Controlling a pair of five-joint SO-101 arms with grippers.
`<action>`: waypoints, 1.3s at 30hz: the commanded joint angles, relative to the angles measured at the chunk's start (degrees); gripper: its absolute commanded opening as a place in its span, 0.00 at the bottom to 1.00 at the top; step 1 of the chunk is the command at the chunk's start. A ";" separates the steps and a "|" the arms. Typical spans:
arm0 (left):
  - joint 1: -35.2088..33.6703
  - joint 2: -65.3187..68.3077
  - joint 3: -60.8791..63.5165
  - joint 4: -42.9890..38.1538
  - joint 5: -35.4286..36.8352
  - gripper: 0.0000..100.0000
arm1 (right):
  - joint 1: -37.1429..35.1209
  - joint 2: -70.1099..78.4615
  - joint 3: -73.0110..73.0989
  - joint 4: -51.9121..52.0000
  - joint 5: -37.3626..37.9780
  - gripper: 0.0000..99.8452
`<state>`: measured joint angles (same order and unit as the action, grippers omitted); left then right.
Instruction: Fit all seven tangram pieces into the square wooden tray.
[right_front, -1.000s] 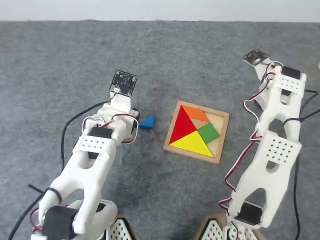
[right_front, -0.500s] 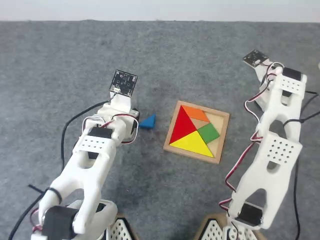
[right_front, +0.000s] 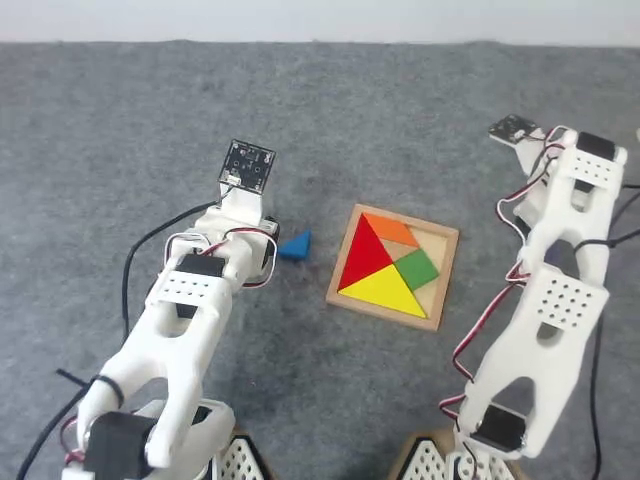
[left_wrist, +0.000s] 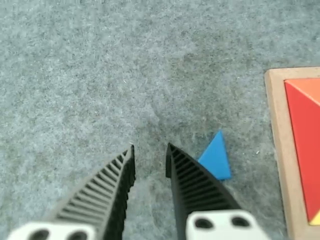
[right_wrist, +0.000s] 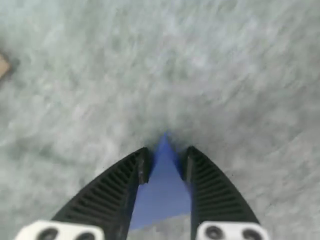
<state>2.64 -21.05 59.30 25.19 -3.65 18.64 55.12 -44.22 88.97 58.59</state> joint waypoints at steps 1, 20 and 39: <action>-0.09 -2.55 -0.48 -1.58 -0.62 0.11 | 1.54 -5.23 1.14 5.76 -5.36 0.08; 0.18 -2.55 -0.48 -1.58 -0.62 0.11 | 10.51 -26.15 12.66 12.88 -29.98 0.16; -0.18 -2.55 -0.40 -1.58 -0.62 0.11 | 1.89 -47.43 55.82 -20.70 -43.08 0.26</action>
<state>2.64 -21.05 59.30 25.19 -3.65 21.89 8.62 12.13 69.45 17.98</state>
